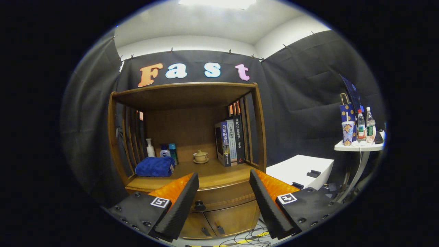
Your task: Pull open the drawer, take out the items inside it, and place them on the countertop above the cabinet.
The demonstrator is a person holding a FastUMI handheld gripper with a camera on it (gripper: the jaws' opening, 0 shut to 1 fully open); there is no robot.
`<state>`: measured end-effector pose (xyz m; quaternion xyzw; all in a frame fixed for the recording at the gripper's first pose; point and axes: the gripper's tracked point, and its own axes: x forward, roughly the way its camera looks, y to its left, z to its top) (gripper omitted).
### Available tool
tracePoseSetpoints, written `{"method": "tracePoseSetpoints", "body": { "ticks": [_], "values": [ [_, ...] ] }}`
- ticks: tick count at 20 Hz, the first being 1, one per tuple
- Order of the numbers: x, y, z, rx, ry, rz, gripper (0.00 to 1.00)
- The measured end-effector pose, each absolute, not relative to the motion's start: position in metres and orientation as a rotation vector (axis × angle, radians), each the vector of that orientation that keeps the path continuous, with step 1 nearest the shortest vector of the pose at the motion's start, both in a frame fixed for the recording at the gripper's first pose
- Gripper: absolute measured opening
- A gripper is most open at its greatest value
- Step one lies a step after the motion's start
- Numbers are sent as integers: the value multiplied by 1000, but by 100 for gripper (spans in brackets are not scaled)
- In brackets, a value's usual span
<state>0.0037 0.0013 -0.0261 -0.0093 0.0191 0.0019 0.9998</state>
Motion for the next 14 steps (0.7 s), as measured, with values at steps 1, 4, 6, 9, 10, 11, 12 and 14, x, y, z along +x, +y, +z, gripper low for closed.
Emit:
{"method": "tracePoseSetpoints", "body": {
  "ticks": [1, 4, 6, 9, 10, 11, 12, 14],
  "values": [
    [7, 3, -33, -22, 45, 7, 98],
    [14, 17, -58, -19, 65, 35, 98],
    [23, 31, -74, -19, 76, 64, 98],
    [36, 51, -104, -45, 99, 106, 98],
    [41, 55, -115, -54, 109, 113, 98],
    [48, 59, -127, -61, 120, 120, 98],
    [53, 63, -140, -65, 136, 130, 98],
    [65, 69, -164, -65, 166, 148, 98]
  ]
}}
